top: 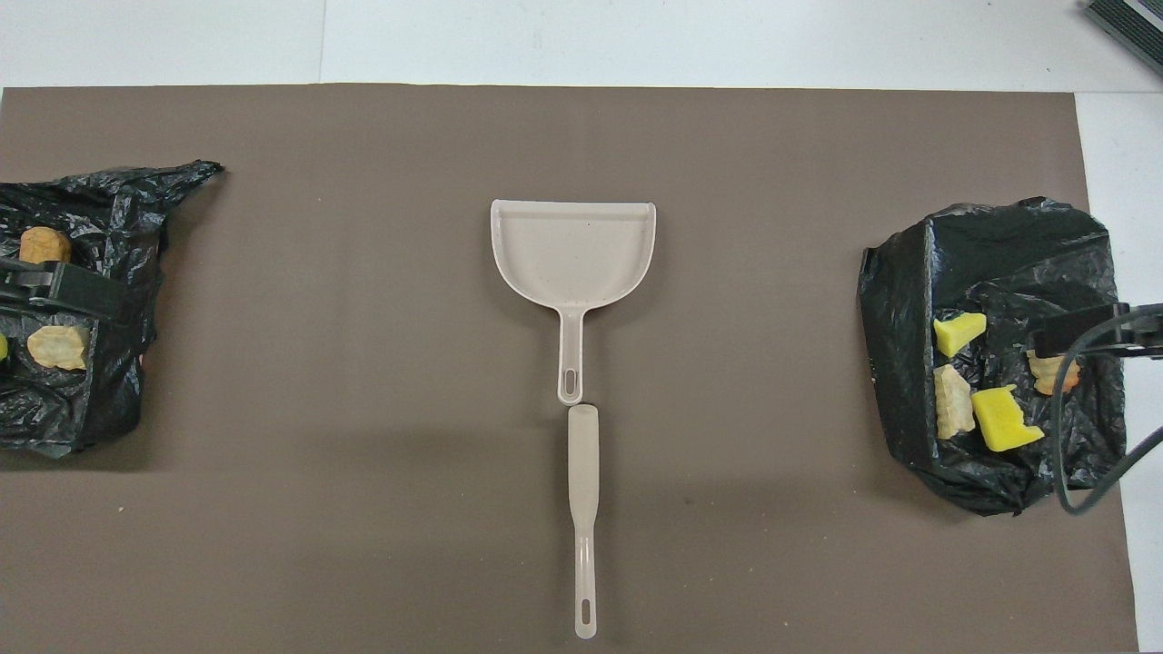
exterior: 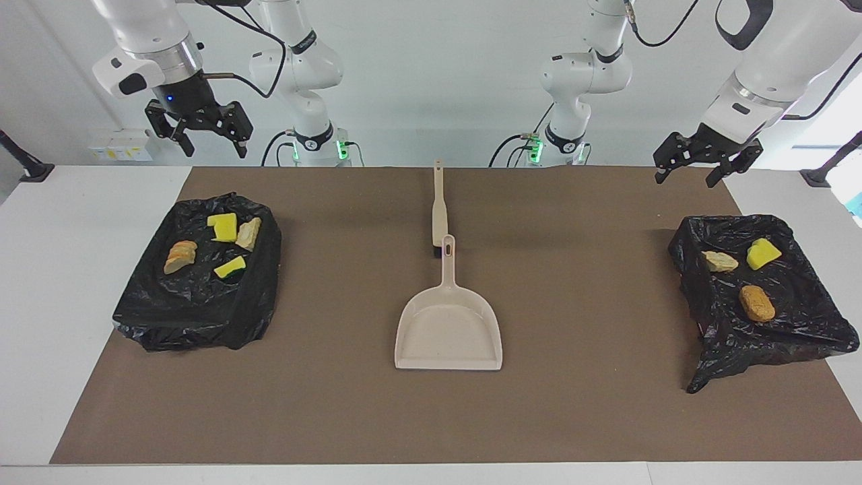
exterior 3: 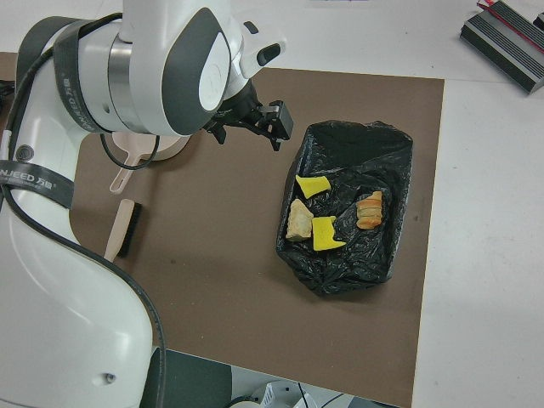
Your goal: Sweep and dump trash in bin
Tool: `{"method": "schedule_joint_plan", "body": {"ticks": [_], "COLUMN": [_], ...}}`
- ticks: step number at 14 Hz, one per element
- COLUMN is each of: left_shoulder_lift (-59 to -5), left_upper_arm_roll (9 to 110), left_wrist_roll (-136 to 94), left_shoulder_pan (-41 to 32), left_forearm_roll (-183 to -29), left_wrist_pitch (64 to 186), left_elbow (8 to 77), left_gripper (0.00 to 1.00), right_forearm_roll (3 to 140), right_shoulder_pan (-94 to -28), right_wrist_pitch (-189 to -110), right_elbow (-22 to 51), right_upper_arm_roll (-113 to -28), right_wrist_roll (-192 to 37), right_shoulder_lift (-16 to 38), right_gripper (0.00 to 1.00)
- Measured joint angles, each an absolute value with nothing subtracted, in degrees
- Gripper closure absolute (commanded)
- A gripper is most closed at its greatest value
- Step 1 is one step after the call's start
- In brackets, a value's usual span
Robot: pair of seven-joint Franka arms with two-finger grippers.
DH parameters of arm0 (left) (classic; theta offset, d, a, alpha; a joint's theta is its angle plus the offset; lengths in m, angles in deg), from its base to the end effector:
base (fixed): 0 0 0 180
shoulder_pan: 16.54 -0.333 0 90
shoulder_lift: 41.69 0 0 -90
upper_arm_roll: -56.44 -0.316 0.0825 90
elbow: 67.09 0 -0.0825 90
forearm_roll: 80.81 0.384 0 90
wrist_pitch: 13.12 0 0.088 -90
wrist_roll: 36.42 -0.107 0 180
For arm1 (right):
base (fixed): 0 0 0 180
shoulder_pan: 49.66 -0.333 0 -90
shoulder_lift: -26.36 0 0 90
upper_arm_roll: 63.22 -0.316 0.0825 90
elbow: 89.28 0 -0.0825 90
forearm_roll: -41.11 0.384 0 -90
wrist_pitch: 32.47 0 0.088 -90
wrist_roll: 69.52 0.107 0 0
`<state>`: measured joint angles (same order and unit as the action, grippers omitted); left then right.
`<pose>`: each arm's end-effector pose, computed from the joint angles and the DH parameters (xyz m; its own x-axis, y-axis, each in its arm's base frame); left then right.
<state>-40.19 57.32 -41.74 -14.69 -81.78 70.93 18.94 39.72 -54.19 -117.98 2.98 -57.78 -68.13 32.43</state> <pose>0.5515 -0.0281 0.6336 0.9882 -0.1417 -0.0588 -0.1406 -0.9898 0.0229 0.5130 -0.0139 0.6555 0.9991 -0.0414 -0.0120 -0.0412 -0.9990 0.0145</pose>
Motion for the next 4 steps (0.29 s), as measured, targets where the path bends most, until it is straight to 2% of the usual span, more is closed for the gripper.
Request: {"method": "schedule_joint_plan", "body": {"ticks": [4], "left_shoulder_lift": [-40.3], "left_upper_arm_roll": [57.3], "left_wrist_roll": [-41.4], "left_shoulder_pan": [-14.7], "left_forearm_roll": [-81.8], "left_wrist_pitch": [70.4], "left_elbow": [19.0], "left_gripper": [0.00], "right_forearm_roll": [39.7], "right_shoulder_pan": [-54.1], "right_wrist_pitch": [-118.0], "right_elbow": [3.0], "right_upper_arm_roll": [-57.8], "right_wrist_roll": [-68.1], "right_shoulder_lift": [32.4], "right_gripper": [0.00]}}
